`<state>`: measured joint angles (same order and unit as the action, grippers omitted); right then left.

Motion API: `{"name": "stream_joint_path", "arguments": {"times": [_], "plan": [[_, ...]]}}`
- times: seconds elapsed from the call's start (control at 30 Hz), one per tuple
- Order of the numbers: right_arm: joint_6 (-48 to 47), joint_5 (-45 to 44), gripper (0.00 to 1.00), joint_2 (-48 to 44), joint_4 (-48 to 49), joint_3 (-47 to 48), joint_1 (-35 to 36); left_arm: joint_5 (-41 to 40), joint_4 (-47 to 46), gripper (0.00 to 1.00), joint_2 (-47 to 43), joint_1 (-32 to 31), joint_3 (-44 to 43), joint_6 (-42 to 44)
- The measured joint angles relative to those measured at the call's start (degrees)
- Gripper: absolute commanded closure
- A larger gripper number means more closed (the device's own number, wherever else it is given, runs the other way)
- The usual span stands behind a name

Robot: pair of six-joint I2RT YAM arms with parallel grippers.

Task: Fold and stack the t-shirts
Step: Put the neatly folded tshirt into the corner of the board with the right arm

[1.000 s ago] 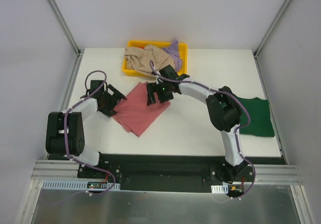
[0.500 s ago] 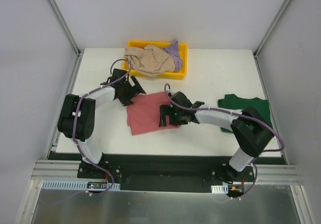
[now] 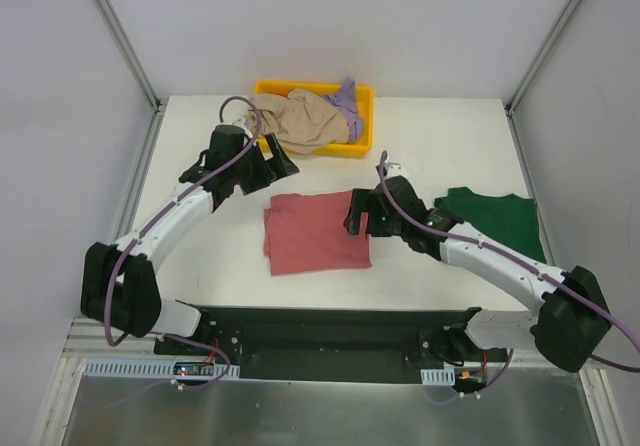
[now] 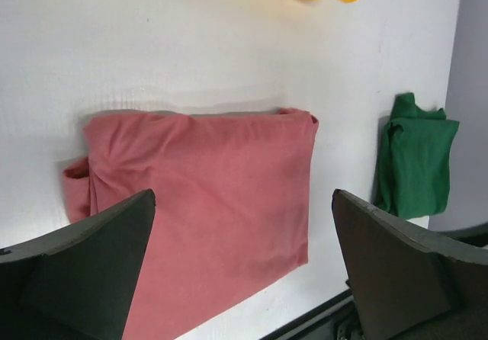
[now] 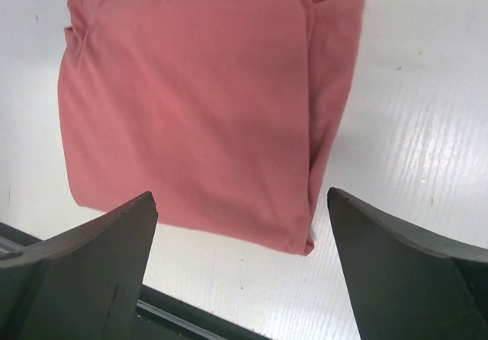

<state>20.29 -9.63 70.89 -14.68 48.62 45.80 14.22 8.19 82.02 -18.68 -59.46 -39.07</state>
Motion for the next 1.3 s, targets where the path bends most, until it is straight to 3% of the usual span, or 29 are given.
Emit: {"name": "stream_joint_path", "arguments": {"times": [0.17, 0.37, 0.77, 0.97, 1.2, 1.3], "plan": [[-2.2, 5.9, 0.04, 4.9, 1.0, 2.1, -5.7, -3.4, 1.2, 0.01, -7.2, 0.0, 3.5, 1.2], [-5.0, 9.5, 0.04, 16.5, 0.6, 8.0, -6.2, -5.4, 5.0, 0.01, -6.9, 0.0, 8.5, 1.3], [-4.3, 3.8, 0.01, 27.4, -0.9, 10.9, -6.2, -5.8, 6.8, 0.01, -9.0, 0.4, 14.5, 1.6], [-3.1, 3.4, 0.22, 29.8, 0.6, 12.1, -6.2, -5.8, 7.0, 0.01, -9.1, 0.8, 15.4, 2.2], [0.0, -1.2, 0.35, 31.8, 0.7, 13.7, -3.8, -7.4, 7.1, 0.01, -9.1, 2.4, 15.6, 2.3], [1.3, -3.9, 0.46, 33.8, -0.6, 16.2, -1.3, -7.5, 7.2, 0.01, -9.1, 4.2, 16.2, 2.3]]}}
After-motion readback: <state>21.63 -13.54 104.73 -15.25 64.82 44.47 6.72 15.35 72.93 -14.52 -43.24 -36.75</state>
